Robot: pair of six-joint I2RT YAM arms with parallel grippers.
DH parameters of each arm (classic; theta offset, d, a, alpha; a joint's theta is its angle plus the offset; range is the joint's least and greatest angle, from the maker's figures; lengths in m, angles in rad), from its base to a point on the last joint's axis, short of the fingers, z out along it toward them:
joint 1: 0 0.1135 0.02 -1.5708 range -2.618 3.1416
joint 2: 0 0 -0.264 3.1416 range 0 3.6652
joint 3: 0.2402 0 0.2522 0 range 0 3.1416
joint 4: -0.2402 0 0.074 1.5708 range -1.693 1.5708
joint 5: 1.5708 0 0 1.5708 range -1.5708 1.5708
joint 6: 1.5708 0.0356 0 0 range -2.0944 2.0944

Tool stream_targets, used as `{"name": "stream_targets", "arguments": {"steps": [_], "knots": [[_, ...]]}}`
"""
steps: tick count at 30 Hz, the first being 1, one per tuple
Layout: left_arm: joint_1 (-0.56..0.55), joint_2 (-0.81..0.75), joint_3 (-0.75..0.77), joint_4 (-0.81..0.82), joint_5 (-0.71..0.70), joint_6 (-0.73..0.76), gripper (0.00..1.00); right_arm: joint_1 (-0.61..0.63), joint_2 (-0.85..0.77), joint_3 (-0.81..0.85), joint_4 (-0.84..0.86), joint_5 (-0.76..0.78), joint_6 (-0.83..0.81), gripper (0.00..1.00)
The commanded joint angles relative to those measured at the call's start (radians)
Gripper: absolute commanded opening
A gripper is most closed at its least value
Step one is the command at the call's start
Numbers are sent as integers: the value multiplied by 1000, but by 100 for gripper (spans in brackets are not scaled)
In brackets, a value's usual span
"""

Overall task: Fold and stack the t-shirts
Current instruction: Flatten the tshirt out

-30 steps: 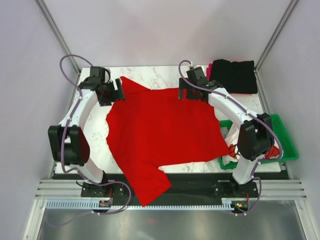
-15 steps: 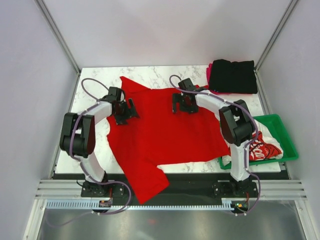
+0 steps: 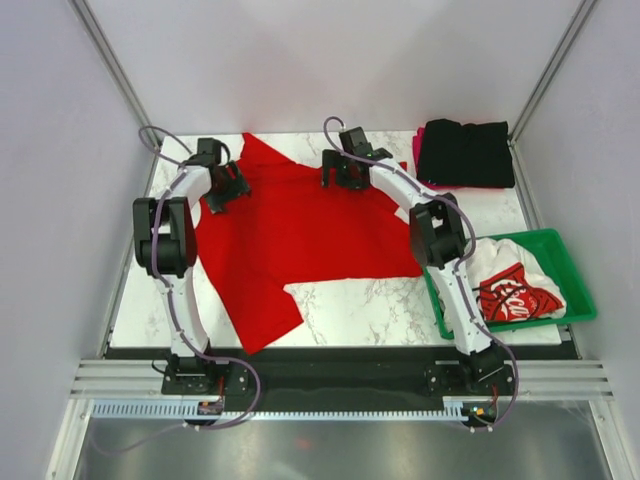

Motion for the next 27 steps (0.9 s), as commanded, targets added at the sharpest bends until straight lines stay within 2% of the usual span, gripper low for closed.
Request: {"name": "stream_targets", "arguments": {"steps": [1, 4, 6, 10, 13, 14, 15, 17, 20, 22, 23, 27], "knots": [[58, 68, 147, -76, -16, 35, 85, -15, 148, 129, -102, -56, 31, 98], [71, 94, 264, -133, 17, 64, 85, -20, 159, 203, -75, -105, 9, 98], [68, 19, 244, -133, 28, 71, 85, -20, 127, 174, -55, -130, -18, 98], [68, -215, 73, -130, 6, 80, 88, -14, -112, -22, 34, -121, -34, 98], [58, -433, -61, -132, -26, 86, 88, 3, -276, -140, 39, -54, -52, 98], [48, -485, -158, -135, -67, 90, 88, 9, -319, -171, 34, 1, -52, 98], [39, -601, -208, -144, -90, 94, 88, 13, -364, -247, 33, 22, -41, 98], [22, -709, -351, -165, -133, 86, 88, 25, -500, -349, 37, 86, -25, 98], [-26, -883, -516, -185, -101, 51, 88, 29, -669, -658, 51, 138, 57, 98], [-38, -991, -616, -190, -77, 11, 88, 29, -778, -786, 74, 119, 121, 98], [-55, -1022, -644, -193, -65, 0, 87, 31, -812, -906, 82, 108, 144, 98], [-127, -1113, -736, -199, -51, -78, 86, 63, -1003, -1175, 126, 97, 225, 98]]}}
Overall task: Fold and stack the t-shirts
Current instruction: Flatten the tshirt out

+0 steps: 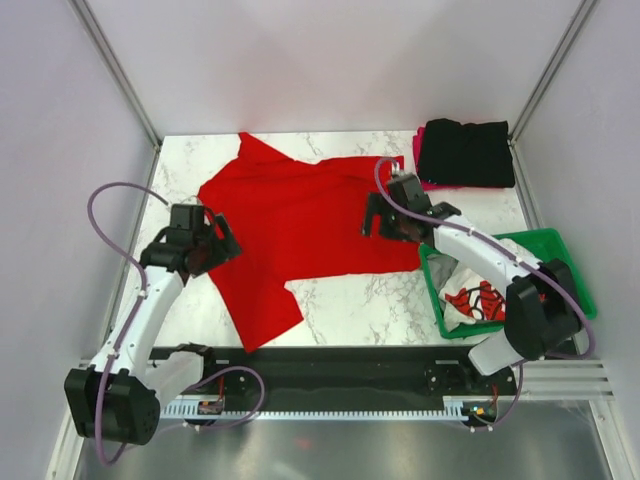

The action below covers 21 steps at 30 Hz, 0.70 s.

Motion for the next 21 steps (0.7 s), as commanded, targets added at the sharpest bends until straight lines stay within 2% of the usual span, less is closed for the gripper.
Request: {"name": "stream_targets", "arguments": {"steps": [1, 5, 6, 9, 15, 17, 21], "knots": [[-67, -49, -65, -16, 22, -98, 86, 26, -76, -201, 1, 35, 116, 98], [-191, -73, -136, -45, -46, -224, 86, 23, -183, -388, -5, 84, 233, 98], [-210, -88, -148, -57, -65, -299, 86, 23, -191, -408, -13, 95, 273, 98], [-264, -121, -202, -83, -125, -388, 87, -15, -171, -457, -16, 91, 313, 98], [-276, -187, -253, -121, -148, -417, 87, -138, -44, -373, -30, 97, 221, 98], [-291, -215, -262, -134, -153, -437, 87, -199, -27, -321, -45, 101, 186, 98], [-314, -217, -256, -163, -197, -467, 86, -224, -45, -284, -92, 126, 144, 98]]}}
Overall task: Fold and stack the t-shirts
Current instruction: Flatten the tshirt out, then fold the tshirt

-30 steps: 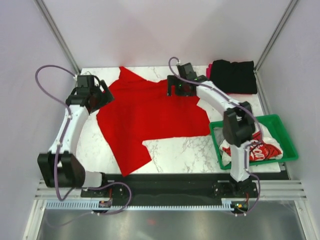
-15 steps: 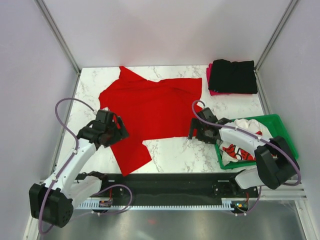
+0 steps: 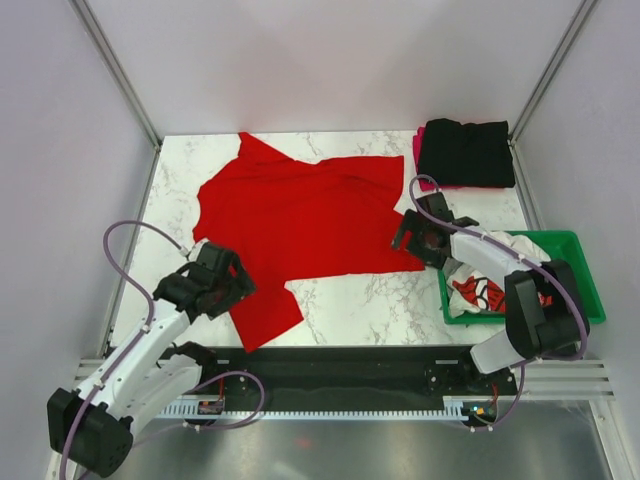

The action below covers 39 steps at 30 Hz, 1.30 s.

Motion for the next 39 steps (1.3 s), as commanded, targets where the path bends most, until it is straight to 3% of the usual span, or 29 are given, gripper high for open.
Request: {"name": "stream_targets", "arguments": {"steps": [1, 6, 10, 20, 25, 28, 29, 30, 31, 32, 39], "knots": [[-16, -10, 0, -31, -75, -83, 86, -40, -21, 8, -86, 96, -58, 98], [-18, -36, -11, -32, -106, -108, 84, -41, -75, -91, -80, 148, -46, 98], [-27, -50, -32, -29, -116, -135, 81, -32, -63, -133, -31, 102, -20, 98], [-32, -53, -54, -11, -135, -143, 81, 39, 71, -67, -32, 205, -2, 92], [-35, -81, -94, -12, -162, -195, 77, 40, 108, -52, -23, 232, 5, 75], [-42, -75, -125, -9, -201, -263, 70, 39, 92, -59, -17, 245, 20, 59], [-46, -34, -125, -9, -234, -258, 70, 40, 86, -59, -16, 241, 21, 52], [-49, -6, -117, -11, -247, -243, 70, 39, 74, -59, -16, 238, 27, 35], [-65, 20, -114, -11, -255, -231, 70, 40, 71, -53, -11, 226, 26, 26], [-76, 67, -114, -11, -259, -229, 70, 39, 66, -44, -5, 219, 28, 10], [-207, 118, -137, 3, -255, -326, 65, 40, 132, 86, -31, 186, -18, 0]]}}
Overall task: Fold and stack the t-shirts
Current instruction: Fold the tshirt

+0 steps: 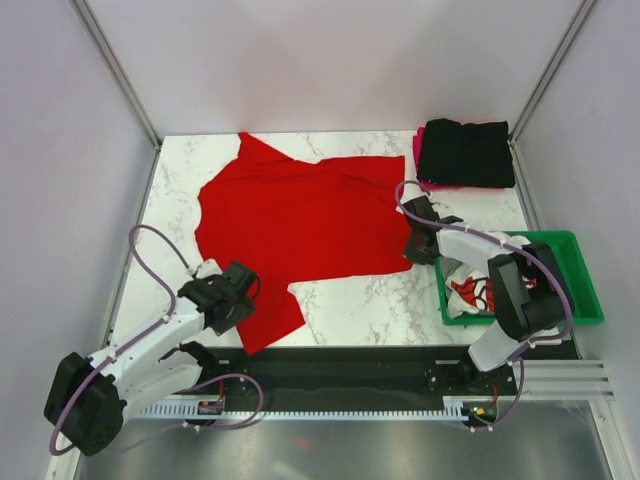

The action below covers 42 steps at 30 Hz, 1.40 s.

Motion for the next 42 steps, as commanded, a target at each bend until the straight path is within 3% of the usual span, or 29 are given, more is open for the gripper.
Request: {"name": "stream_targets", "arguments": {"steps": [1, 11, 16, 19, 22, 23, 25, 32, 42], "knots": [[-55, 23, -8, 29, -54, -101, 63, -3, 33, 81, -21, -5, -26, 0], [-227, 147, 2, 52, -27, -189, 62, -6, 107, 177, -22, -29, -49, 0], [-238, 209, 29, 58, -52, -187, 59, -7, 122, 170, -19, -39, -46, 0], [-238, 236, 43, 93, -89, -174, 47, -7, 113, 153, -18, -48, -45, 0], [-238, 233, 61, 145, -113, -126, 21, -9, 85, 129, -16, -69, -49, 0], [-238, 226, 83, 142, -124, -111, 7, -7, 76, 121, -16, -77, -52, 0], [-238, 172, 104, 107, -156, -74, 2, -9, 33, 87, -19, -100, -57, 0], [-230, -116, 346, -155, -287, 32, 2, 16, -171, -37, -67, -210, -51, 0], [-222, -254, 658, -419, -362, 132, 2, 96, -522, -77, -292, -128, 18, 0]]}}
